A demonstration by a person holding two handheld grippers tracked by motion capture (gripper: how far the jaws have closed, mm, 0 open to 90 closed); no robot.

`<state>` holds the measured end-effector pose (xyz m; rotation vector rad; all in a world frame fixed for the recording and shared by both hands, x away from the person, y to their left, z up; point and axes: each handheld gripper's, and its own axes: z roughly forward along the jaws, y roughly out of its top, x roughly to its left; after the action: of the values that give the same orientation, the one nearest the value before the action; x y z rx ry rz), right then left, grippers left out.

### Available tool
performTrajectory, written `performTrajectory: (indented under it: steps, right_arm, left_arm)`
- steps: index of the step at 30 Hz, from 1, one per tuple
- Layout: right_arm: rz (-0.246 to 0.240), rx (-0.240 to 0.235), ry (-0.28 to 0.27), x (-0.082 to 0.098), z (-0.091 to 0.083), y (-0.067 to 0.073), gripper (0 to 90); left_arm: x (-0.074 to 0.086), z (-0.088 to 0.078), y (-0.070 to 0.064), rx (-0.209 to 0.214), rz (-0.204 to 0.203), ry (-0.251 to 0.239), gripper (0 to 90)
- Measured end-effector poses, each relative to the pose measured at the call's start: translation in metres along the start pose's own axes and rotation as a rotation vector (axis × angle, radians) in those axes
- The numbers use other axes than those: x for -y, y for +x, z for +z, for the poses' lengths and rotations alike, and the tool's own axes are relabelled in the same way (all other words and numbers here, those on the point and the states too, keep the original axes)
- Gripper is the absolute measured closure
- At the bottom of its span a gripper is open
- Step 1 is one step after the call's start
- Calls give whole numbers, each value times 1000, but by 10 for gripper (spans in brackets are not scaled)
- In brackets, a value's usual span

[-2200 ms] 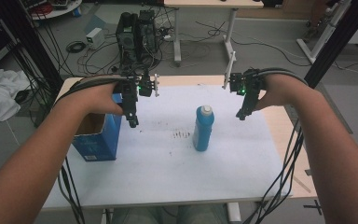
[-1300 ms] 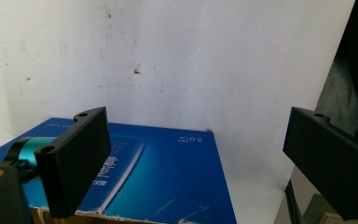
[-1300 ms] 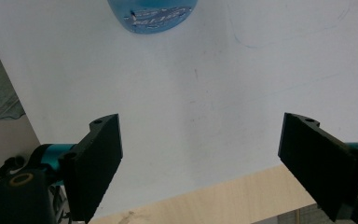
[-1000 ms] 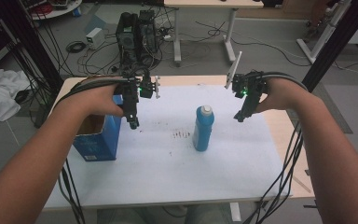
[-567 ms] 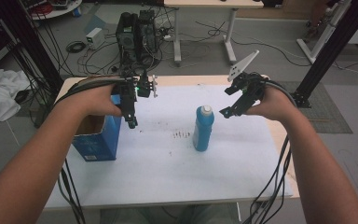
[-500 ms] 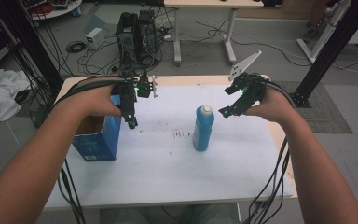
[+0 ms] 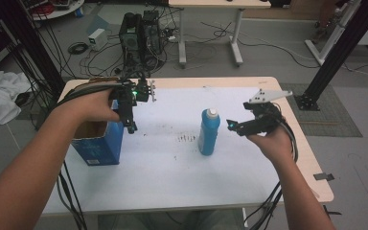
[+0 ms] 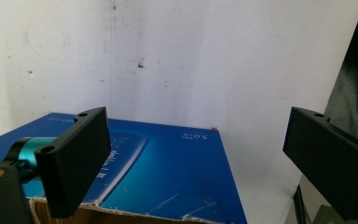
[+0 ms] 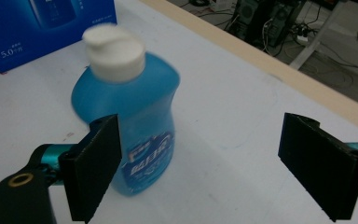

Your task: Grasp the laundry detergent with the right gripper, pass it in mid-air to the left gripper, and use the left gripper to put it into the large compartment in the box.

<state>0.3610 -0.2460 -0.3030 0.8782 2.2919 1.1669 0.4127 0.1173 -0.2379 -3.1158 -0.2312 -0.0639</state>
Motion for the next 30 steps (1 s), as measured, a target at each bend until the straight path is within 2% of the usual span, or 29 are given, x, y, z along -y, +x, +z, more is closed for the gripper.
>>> performTrajectory:
  steps: [1, 2, 3, 4, 5, 6, 8, 10, 11, 12, 13, 15, 19, 22, 27, 30]
  right_arm:
    - [6, -6, -1, 7, 0, 4, 127]
    - [21, 10, -3, 20, 1, 12, 127]
    - [21, 10, -3, 20, 1, 12, 127]
    - [41, 12, -26, 33, 2, 21, 127]
    - [41, 12, -26, 33, 2, 21, 127]
    - [55, 16, -45, 45, 3, 29, 127]
    - [88, 18, -48, 57, 5, 39, 127]
    - [98, 18, -60, 67, 10, 48, 127]
    - [98, 18, -60, 67, 10, 48, 127]
    - [107, 25, -51, 74, 16, 56, 127]
    - [107, 25, -51, 74, 16, 56, 127]
    - [155, 7, -43, 80, 24, 67, 127]
    - [136, 36, -58, 81, 34, 72, 127]
    - [167, 71, -73, 78, 47, 78, 127]
    - [208, 79, -77, 76, 60, 81, 127]
    - [228, 120, -87, 76, 73, 83, 127]
  left_arm:
    - [1, 0, 0, -3, 2, -2, 74]
    - [1, 0, -1, -3, 5, -8, 74]
    - [1, 0, -1, -3, 5, -8, 74]
    - [2, 1, -3, 0, 7, -13, 74]
    - [2, 1, -3, 0, 7, -13, 74]
    - [2, 1, -3, 1, 7, -12, 74]
    - [2, 1, -4, -3, 9, -13, 74]
    - [3, 0, -5, -7, 10, -9, 74]
    - [3, 0, -4, -7, 10, -10, 74]
    - [3, 0, -5, -8, 9, -18, 74]
    - [3, 0, -5, -8, 9, -18, 74]
    - [3, 0, -5, -11, 12, -19, 74]
    - [1, 0, -7, -10, 21, -13, 74]
    - [-1, 0, -8, -11, 24, -11, 74]
    - [1, 0, -8, -10, 19, -14, 74]
    - [3, -2, -9, -16, 22, -10, 74]
